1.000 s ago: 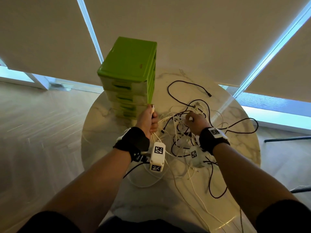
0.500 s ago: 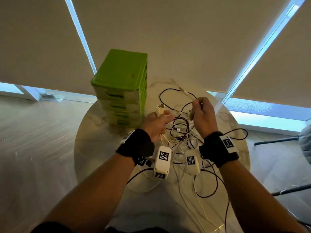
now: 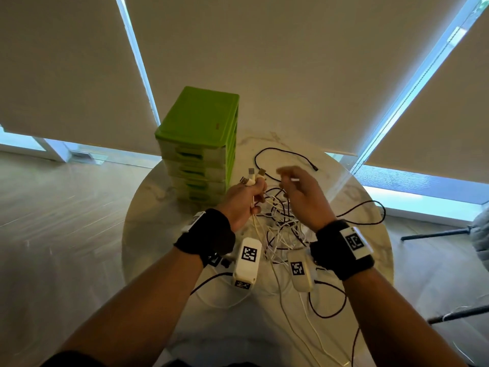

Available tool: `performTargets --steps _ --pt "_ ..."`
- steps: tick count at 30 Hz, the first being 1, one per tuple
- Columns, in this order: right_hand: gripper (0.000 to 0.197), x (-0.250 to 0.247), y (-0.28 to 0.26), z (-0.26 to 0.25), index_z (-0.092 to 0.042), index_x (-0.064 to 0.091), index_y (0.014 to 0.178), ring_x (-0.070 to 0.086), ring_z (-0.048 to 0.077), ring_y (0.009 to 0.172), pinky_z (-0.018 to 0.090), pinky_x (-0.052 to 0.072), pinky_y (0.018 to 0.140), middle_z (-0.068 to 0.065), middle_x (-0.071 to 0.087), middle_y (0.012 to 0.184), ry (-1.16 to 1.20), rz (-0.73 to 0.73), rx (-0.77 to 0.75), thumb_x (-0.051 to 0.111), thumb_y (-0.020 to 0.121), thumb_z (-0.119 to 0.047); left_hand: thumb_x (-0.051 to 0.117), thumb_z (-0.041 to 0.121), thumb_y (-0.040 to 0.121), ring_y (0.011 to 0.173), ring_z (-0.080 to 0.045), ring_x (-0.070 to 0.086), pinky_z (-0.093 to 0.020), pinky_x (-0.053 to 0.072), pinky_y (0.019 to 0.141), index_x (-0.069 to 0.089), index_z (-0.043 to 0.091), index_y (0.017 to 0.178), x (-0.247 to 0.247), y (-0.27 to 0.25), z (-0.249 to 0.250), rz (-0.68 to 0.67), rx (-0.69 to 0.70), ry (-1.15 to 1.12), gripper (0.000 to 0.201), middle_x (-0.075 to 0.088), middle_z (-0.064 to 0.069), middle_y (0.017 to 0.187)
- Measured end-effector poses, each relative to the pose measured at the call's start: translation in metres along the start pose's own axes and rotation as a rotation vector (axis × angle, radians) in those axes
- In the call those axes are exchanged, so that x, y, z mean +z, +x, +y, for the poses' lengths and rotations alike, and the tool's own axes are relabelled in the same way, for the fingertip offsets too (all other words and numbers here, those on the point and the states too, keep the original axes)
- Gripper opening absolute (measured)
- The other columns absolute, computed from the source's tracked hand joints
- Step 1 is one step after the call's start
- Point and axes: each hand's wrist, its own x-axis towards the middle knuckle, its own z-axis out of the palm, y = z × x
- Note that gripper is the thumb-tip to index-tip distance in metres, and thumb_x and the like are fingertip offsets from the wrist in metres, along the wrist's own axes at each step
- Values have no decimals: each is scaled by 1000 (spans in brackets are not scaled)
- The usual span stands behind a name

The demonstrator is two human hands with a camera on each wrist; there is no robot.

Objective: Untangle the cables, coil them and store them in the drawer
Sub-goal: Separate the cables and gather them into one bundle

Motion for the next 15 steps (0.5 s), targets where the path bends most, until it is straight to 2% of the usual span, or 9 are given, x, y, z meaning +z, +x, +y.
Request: performTargets --steps 1,3,5,8,10,12,15 --pt "25 -3 2 -6 -24 59 121 58 10 105 28 48 89 1 59 119 32 -1 -33 49 98 -20 46 25 100 73 -8 52 -25 38 59 57 20 82 -1 -2 1 3 0 46 21 56 5 82" --pt "35 -3 5 -22 -34 53 130 55 9 113 27 47 92 -1 56 125 -10 -125 -102 54 96 -29 45 24 100 86 -9 57 -30 44 69 61 23 89 1 -7 6 -15 17 131 20 62 5 91" --pt "35 -1 11 -35 -39 55 128 56 8 113 29 48 93 -5 59 124 -164 -238 -191 57 93 -36 40 22 102 78 -6 60 -34 46 76 60 24 91 3 -11 13 -17 36 183 23 64 5 86" --pt "20 -3 20 -53 -24 68 111 62 8 97 33 52 89 -6 68 107 -281 -233 -292 57 95 -25 35 12 102 57 -6 61 -38 46 83 55 14 82 4 -13 22 -55 79 270 28 51 -5 67" --pt "12 -6 25 -62 -19 68 98 63 9 86 34 53 84 -7 68 93 -273 -231 -317 58 93 -19 36 7 101 47 -6 53 -36 44 75 48 12 77 4 -13 27 -64 90 264 26 39 -3 58" --pt "6 -10 29 -70 -18 65 93 63 11 82 32 54 79 -7 67 87 -264 -243 -317 60 91 -20 37 2 99 44 -5 37 -30 37 63 44 14 75 4 -14 32 -39 99 251 28 33 2 54" --pt "14 -14 33 -74 -16 65 101 66 10 85 28 55 80 -3 71 93 -201 -199 -283 55 92 -12 42 11 100 52 -10 29 -27 32 59 42 16 75 5 -20 44 -71 128 338 25 32 2 59"
